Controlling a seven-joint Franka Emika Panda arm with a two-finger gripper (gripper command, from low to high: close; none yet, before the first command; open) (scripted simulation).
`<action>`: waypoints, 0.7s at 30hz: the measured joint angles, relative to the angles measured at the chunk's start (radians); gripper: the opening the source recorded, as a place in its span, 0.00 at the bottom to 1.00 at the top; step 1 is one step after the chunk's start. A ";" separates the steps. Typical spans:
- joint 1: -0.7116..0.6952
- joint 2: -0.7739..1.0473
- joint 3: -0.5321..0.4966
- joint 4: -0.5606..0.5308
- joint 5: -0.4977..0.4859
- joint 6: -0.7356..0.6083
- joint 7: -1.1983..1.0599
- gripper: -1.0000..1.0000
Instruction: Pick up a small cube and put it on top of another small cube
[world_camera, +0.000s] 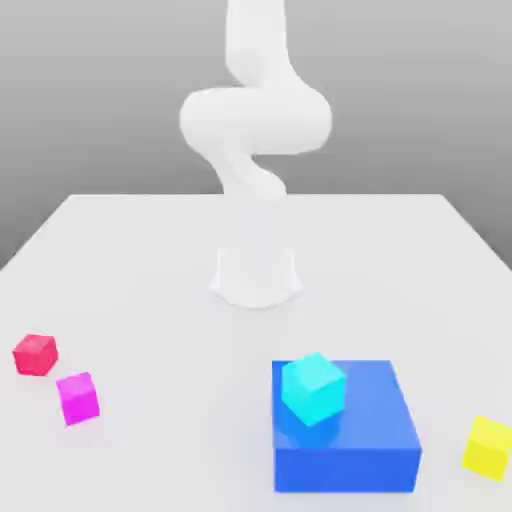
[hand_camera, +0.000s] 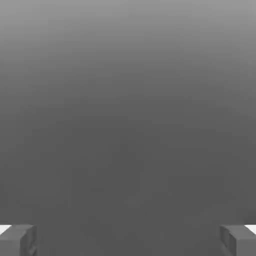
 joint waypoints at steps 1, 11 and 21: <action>0.009 0.039 0.011 -0.002 -0.005 0.013 -0.010 0.50; 0.095 0.404 0.115 -0.018 -0.059 0.132 -0.102 0.50; 0.211 0.768 0.203 -0.035 -0.135 0.249 -0.178 0.50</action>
